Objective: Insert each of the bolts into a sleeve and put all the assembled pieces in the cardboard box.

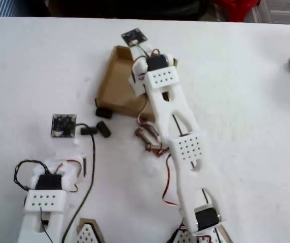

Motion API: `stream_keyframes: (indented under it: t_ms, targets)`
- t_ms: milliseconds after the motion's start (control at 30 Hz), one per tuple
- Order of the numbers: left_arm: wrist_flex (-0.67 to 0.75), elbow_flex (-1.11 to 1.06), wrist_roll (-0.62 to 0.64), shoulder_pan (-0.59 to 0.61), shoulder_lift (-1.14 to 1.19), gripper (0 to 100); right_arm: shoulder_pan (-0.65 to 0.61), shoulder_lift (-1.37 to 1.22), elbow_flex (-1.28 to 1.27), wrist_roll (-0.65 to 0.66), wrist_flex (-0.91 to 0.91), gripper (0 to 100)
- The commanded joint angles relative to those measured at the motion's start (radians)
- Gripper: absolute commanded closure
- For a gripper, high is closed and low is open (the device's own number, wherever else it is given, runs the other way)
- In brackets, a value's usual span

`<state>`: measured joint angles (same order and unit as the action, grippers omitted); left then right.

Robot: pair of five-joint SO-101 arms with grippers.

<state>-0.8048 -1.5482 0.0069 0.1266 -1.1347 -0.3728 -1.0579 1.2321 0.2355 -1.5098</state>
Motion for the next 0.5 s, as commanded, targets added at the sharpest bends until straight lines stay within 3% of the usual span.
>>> stream_keyframes:
  t_ms: [0,100,200,333,467]
  targets:
    - [0.032,0.006,-0.009,0.013,-0.013,97,-0.005,0.022,0.239,0.063,-0.223,87.3]
    - [0.034,0.011,-0.009,0.015,-0.013,97,-0.019,0.027,0.307,0.204,-0.266,87.5]
    - [0.044,0.037,-0.009,0.074,-0.013,97,-0.015,0.065,0.273,0.210,-0.266,90.9]
    - [0.098,0.071,-0.009,0.209,-0.008,97,-0.035,0.176,0.103,0.215,-0.266,94.6]
    - [0.140,0.087,-0.009,0.257,-0.007,97,-0.081,0.383,-0.172,0.219,-0.265,94.5]
